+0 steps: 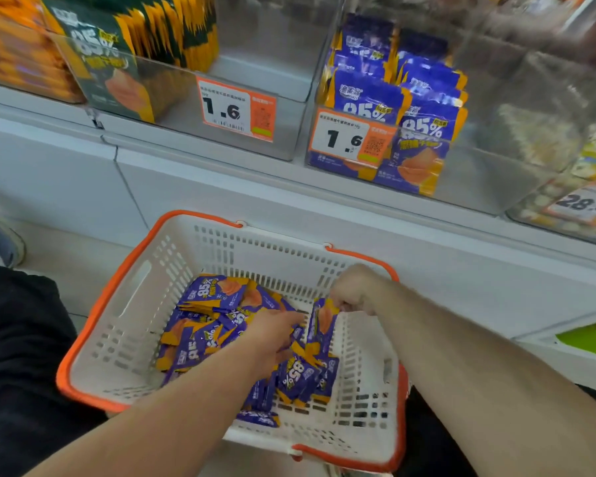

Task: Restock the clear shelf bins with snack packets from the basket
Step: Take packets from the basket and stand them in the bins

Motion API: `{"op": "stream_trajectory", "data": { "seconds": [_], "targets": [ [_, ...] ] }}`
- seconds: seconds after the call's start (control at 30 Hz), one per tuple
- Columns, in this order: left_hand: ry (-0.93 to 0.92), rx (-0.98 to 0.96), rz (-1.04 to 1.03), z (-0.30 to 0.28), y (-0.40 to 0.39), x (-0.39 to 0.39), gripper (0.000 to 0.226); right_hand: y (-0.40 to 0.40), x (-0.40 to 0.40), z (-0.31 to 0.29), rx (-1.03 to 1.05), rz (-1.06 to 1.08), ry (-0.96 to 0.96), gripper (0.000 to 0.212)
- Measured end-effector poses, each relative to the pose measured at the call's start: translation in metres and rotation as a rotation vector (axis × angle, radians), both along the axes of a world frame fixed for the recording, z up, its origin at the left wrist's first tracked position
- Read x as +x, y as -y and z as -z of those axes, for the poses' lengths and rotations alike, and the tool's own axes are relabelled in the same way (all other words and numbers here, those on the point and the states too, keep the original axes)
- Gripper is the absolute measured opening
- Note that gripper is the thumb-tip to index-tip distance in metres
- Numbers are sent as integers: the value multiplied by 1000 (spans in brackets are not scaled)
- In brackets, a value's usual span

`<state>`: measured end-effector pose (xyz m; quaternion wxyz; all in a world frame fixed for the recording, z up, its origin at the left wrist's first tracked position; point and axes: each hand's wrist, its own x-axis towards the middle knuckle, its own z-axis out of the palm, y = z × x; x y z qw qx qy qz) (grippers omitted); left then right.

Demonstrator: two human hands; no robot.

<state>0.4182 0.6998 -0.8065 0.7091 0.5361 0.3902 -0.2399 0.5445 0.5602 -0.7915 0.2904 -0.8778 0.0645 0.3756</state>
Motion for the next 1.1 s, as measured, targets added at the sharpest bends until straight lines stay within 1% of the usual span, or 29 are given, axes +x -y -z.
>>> {"op": "stream_trajectory", "data": {
  "seconds": [0.03,0.1,0.17,0.23,0.3,0.33,0.37,0.4,0.43,0.47,0.5,0.53,0.57,0.6,0.67,0.73,0.8,0.87,0.97,1.0,1.03,1.1],
  "targets": [
    [-60,-56,-53,-4,4,1,36,-4,2,-15,32,-23,4,19],
    [-167,-242,-204,-11,8,5,64,-7,6,-44,153,0,11,24],
    [-201,-424,-321,-17,11,10,73,-6,7,-69,280,-1,-28,29],
    [-136,-525,-338,-26,14,15,66,-2,4,-89,351,-27,-79,33],
    [33,-571,-324,-40,16,26,42,3,4,-103,355,-52,-73,39],
    [112,-538,-336,-47,16,30,31,4,3,-110,328,-73,-38,42],
    [186,-471,-348,-51,15,37,26,4,4,-113,280,-99,22,44],
    [259,-366,-364,-53,15,44,22,4,5,-115,212,-131,117,44],
    [332,-214,-370,-56,13,48,22,3,8,-116,148,-161,238,40],
    [406,-51,-353,-60,12,52,26,2,12,-116,101,-173,364,33],
    [471,98,-313,-65,11,56,29,1,15,-117,103,-159,462,22],
    [535,203,-271,-72,11,60,32,0,17,-120,126,-135,525,10],
    [593,273,-236,-80,12,64,33,-1,18,-122,167,-104,557,9],
    [642,314,-222,-87,12,68,34,-2,19,-124,198,-64,585,16],
    [730,361,-210,-103,12,77,36,-3,22,-129,275,40,647,21],
    [820,365,-197,-115,13,88,36,-5,24,-138,378,145,734,18],
    [919,358,-167,-127,15,99,31,-3,27,-150,447,236,886,12],
    [997,342,-123,-137,19,107,28,3,28,-167,476,313,1086,16],
    [1003,328,-66,-144,27,112,45,16,27,-195,573,431,1360,15],
    [995,336,-45,-144,30,113,50,20,29,-201,621,476,1416,19],
    [989,340,-29,-144,32,113,52,25,31,-206,625,526,1467,19],
    [970,353,5,-142,34,113,51,31,35,-212,621,601,1498,16]
  ]
}}
